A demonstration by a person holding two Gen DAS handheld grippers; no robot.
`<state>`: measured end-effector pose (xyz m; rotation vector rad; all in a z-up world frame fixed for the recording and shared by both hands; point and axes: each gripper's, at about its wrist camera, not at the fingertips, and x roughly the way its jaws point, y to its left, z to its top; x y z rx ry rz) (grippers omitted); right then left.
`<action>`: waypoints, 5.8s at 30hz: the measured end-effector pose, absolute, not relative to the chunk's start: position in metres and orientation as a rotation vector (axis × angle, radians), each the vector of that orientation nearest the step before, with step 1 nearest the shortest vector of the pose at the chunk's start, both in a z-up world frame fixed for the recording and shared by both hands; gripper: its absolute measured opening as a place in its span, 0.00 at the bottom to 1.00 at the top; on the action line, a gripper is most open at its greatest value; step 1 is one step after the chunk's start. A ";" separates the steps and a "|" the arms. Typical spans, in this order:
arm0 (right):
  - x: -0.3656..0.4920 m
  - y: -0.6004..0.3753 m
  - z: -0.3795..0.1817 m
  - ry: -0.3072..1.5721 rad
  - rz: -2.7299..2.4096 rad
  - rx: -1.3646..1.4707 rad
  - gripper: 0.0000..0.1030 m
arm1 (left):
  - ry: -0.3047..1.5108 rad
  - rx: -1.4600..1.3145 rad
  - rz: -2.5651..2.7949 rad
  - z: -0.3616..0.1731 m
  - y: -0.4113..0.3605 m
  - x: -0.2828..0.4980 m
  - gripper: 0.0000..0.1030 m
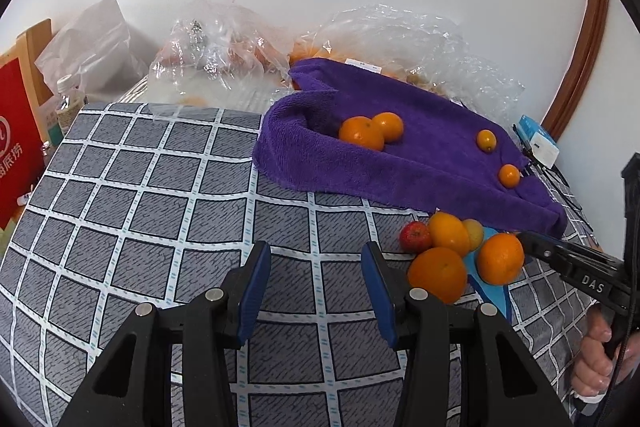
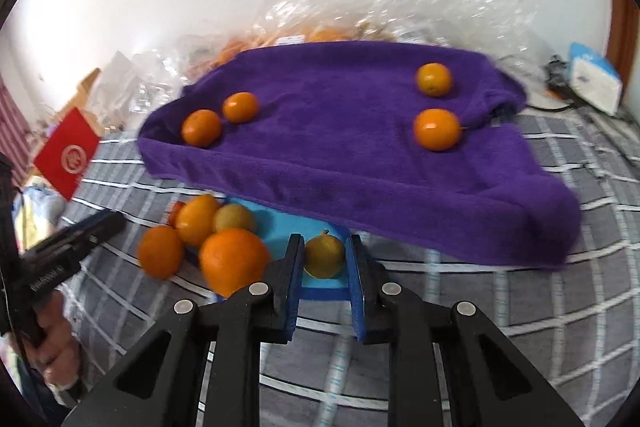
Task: Organize fruits
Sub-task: 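Grasp a yellow-green fruit with the right gripper while the left gripper grasps a large orange, then lift and carry the yellow-green fruit and large orange with both grippers over the purple towel, then lower and open the left gripper onto the towel while the right gripper releases the yellow-green fruit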
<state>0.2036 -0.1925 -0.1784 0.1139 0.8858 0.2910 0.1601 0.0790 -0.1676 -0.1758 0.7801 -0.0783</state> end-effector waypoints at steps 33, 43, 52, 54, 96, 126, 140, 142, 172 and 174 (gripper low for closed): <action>0.184 -0.242 -0.195 0.868 0.095 0.063 0.23 | 0.863 -0.145 -0.132 -0.177 0.072 0.166 0.57; 0.187 -0.239 -0.196 0.872 0.077 0.052 0.23 | 0.845 -0.074 -0.265 -0.155 0.023 0.158 0.57; 0.187 -0.243 -0.196 0.873 0.078 0.081 0.23 | 0.893 -0.072 -0.229 -0.174 0.005 0.174 0.56; 0.187 -0.241 -0.196 0.870 0.073 0.067 0.23 | 0.880 -0.067 -0.221 -0.177 0.006 0.174 0.45; 0.178 -0.249 -0.184 0.799 0.044 0.113 0.23 | 0.674 -0.251 -0.103 -0.151 0.053 0.153 0.36; 0.166 -0.252 -0.169 0.710 0.023 0.099 0.23 | 0.624 -0.252 -0.083 -0.146 0.054 0.149 0.36; 0.165 -0.254 -0.165 0.689 0.052 0.108 0.23 | 0.613 -0.273 -0.061 -0.138 0.064 0.145 0.36; 0.165 -0.256 -0.161 0.685 0.051 0.123 0.23 | 0.615 -0.269 -0.058 -0.134 0.067 0.145 0.36; 0.294 -0.247 -0.116 0.761 0.064 0.124 0.23 | 0.616 -0.224 -0.094 -0.059 0.056 0.258 0.36; 0.305 -0.244 -0.121 0.774 0.069 0.122 0.23 | 0.621 -0.235 -0.106 -0.058 0.054 0.269 0.36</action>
